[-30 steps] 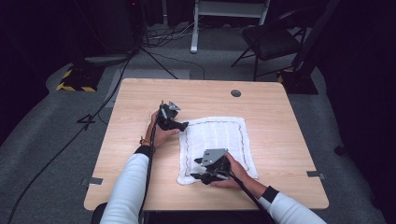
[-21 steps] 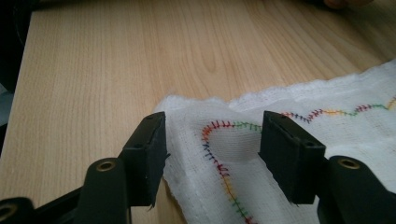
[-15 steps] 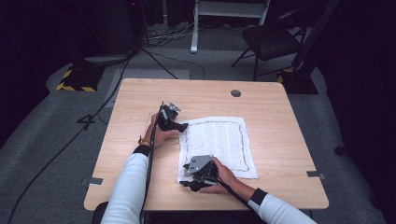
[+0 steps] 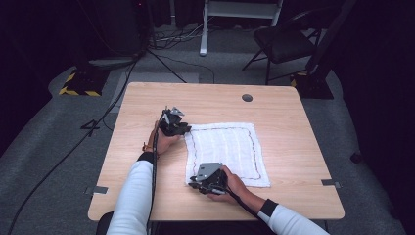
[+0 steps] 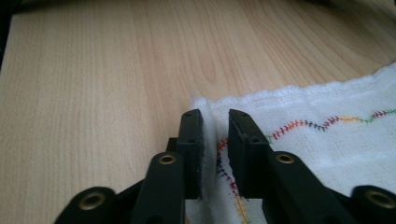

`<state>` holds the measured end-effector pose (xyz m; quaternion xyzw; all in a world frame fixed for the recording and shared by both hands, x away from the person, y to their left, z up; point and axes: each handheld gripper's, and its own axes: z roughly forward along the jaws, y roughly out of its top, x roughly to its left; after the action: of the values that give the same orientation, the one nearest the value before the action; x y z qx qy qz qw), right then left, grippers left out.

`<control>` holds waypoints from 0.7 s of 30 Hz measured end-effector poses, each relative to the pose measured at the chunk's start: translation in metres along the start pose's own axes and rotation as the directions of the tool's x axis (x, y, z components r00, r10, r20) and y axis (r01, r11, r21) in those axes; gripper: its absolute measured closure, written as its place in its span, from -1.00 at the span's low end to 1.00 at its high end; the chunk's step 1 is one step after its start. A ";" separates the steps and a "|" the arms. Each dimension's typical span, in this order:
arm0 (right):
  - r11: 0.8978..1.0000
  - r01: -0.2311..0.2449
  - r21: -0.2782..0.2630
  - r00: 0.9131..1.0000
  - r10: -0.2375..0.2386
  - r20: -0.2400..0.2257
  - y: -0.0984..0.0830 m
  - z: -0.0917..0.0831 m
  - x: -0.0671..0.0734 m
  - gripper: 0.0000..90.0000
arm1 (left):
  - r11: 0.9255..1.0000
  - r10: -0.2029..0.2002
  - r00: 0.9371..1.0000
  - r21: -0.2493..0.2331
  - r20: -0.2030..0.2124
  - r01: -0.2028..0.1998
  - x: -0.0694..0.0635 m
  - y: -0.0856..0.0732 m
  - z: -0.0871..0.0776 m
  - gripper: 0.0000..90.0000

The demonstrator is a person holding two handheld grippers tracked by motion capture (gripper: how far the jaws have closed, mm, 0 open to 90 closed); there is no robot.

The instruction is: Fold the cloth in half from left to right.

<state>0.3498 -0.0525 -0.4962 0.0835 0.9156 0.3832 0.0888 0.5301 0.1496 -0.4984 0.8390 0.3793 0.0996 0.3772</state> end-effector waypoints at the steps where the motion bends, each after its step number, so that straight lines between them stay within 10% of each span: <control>1: 1.000 0.002 0.003 1.000 -0.002 0.005 0.000 0.000 -0.001 0.80 | 1.000 -0.006 1.000 0.003 0.011 0.006 0.001 -0.001 -0.001 0.71; 12: 0.999 0.037 -0.006 0.999 -0.037 0.024 0.003 -0.006 0.000 0.92 | 0.998 0.060 0.998 0.016 -0.001 -0.060 0.000 0.001 -0.009 0.90; 21: 0.997 0.051 -0.049 0.998 -0.049 0.040 0.014 -0.017 0.000 0.93 | 0.999 0.035 0.999 -0.030 -0.008 -0.036 0.007 0.001 -0.027 0.91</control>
<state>0.3475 -0.0545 -0.4740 0.0657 0.9056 0.4020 0.1182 0.5230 0.1689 -0.4796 0.8395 0.3643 0.1153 0.3864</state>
